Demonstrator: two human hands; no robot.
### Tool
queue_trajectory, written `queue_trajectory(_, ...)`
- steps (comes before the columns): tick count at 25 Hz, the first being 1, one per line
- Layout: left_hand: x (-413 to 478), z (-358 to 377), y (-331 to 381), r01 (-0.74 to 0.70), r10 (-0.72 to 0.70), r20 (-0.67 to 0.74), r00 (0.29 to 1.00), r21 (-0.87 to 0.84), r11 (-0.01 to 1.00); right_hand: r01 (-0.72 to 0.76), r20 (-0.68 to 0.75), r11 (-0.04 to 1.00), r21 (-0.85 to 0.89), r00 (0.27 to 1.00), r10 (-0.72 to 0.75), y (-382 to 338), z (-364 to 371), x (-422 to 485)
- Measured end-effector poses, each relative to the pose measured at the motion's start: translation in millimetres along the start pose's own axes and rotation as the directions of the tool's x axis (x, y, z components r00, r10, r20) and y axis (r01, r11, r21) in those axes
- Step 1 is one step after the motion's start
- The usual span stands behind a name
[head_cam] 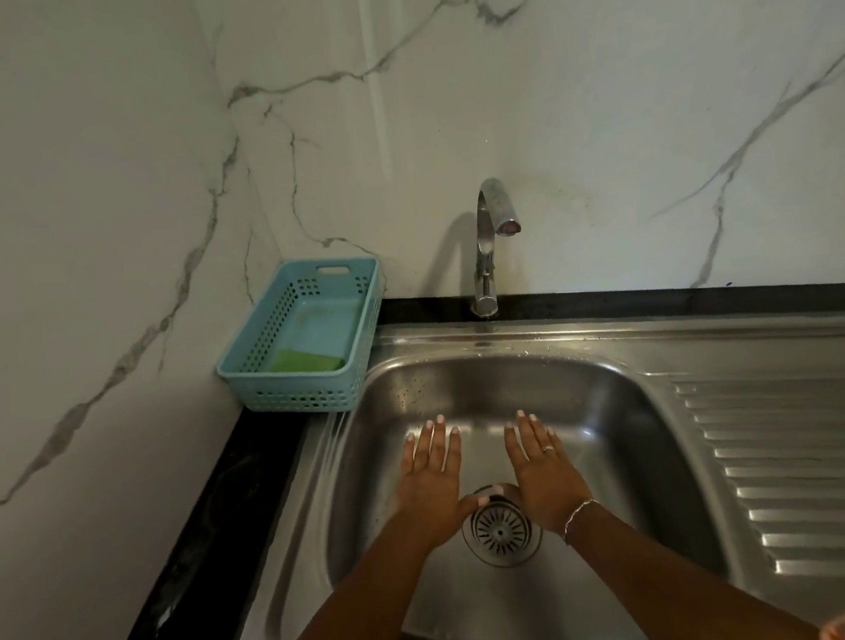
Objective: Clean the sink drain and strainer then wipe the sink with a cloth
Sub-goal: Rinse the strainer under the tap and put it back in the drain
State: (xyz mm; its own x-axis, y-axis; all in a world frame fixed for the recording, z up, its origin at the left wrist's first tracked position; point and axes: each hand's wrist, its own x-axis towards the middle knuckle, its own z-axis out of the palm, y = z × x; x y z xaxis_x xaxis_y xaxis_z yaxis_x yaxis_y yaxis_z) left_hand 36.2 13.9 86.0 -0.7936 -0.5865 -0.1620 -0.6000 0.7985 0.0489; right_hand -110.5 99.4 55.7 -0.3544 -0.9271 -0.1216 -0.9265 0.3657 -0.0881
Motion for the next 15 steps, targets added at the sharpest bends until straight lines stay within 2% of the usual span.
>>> queue_trajectory(5, -4.5, -15.2, 2.3, 0.003, -0.002, -0.022, 1.0, 0.024, 1.0, -0.027, -0.008, 0.999, -0.021, 1.0, 0.027, 1.4, -23.4, -3.0)
queue_trajectory(9, -3.9, -25.4, 2.5, 0.038, -0.038, -0.033, 0.999, 0.01, 0.999, -0.037, -0.035, 0.999, 0.032, 0.999, 0.038, -0.6, -35.8, 1.3)
queue_trajectory(12, -8.8, -31.5, 3.4, 0.043, -0.042, -0.046, 0.998, 0.01, 0.999, -0.012, -0.076, 0.999, 0.049, 0.997, 0.016, -4.8, -45.6, 3.1)
queue_trajectory(15, -12.3, -40.2, -6.3, 0.051, -0.052, -0.122, 0.991, -0.008, 0.999, 0.037, -0.117, 0.997, 0.061, 0.993, -0.03, -10.2, -60.6, 7.5)
